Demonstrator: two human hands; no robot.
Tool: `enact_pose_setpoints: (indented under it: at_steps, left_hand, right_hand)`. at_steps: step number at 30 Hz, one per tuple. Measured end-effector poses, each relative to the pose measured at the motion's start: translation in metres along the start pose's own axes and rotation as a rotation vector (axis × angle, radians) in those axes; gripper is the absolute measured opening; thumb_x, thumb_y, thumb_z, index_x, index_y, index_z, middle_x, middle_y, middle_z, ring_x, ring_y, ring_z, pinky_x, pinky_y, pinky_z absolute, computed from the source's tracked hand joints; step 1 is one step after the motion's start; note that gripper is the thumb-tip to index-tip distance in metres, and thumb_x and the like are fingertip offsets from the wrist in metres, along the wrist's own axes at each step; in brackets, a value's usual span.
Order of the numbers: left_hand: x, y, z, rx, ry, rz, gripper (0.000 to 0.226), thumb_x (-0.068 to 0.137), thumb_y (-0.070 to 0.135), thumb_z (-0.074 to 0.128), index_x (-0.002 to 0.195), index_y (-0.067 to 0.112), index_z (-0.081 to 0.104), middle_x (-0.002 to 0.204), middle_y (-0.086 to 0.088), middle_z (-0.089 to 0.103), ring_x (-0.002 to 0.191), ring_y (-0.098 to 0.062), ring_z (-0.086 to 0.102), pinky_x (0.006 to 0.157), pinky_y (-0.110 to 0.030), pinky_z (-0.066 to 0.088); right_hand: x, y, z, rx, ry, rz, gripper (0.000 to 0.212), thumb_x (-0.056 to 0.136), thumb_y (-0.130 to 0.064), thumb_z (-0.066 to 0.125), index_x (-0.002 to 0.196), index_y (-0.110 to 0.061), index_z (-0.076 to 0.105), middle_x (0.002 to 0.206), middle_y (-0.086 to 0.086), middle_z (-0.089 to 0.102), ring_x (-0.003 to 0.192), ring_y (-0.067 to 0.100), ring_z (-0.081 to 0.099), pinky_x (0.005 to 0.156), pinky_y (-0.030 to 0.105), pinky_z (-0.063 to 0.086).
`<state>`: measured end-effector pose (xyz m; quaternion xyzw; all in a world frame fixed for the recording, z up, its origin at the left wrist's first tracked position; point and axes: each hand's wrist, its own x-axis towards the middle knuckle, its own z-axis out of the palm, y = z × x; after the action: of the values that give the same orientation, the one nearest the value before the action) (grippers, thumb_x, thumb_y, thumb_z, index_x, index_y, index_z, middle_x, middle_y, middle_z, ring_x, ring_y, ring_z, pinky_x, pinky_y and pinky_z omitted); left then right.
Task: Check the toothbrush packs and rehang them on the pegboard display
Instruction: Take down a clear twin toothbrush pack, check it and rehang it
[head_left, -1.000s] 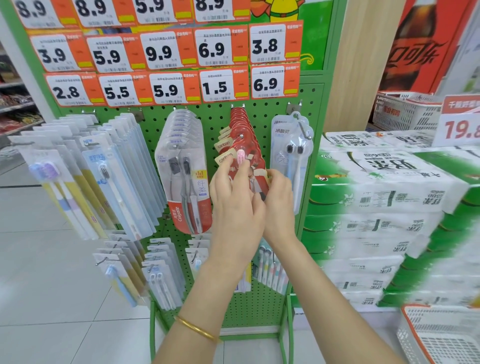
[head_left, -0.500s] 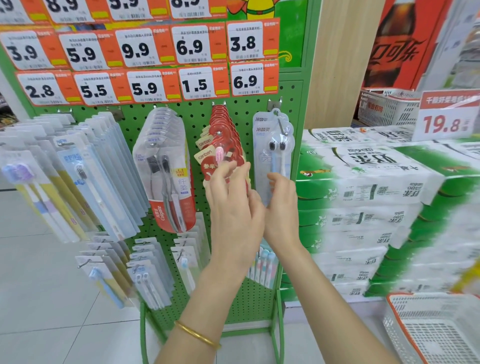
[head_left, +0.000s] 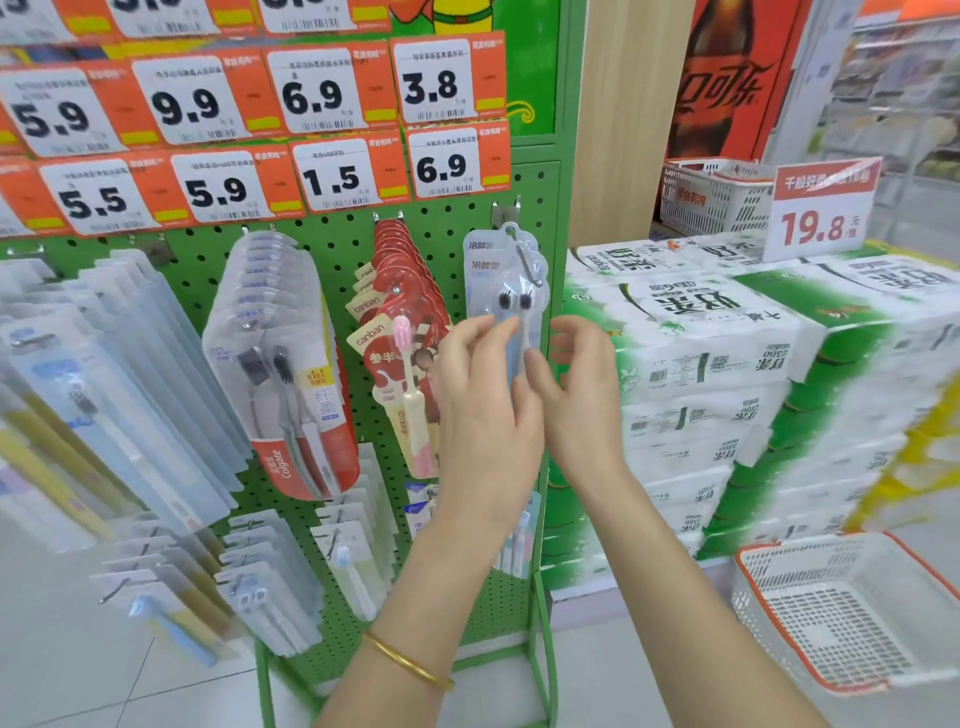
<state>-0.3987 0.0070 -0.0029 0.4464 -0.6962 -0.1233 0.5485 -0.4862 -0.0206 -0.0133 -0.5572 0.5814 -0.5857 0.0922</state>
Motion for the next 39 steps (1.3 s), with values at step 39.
enact_pose_setpoints:
  at_steps: [39]
  left_hand:
    - [0.024,0.010,0.026,0.015,0.110,-0.180,0.048,0.094,-0.003,0.037,0.138,0.015,0.037,0.133,0.002,0.032,0.114,0.005,0.041,0.087,0.000,0.032]
  right_hand:
    - [0.059,0.037,0.015,0.134,-0.225,0.108,0.017,0.091,-0.022,0.059,0.103,-0.011,0.057,0.096,-0.004,0.061,0.090,0.015,0.056,0.080,0.033,0.046]
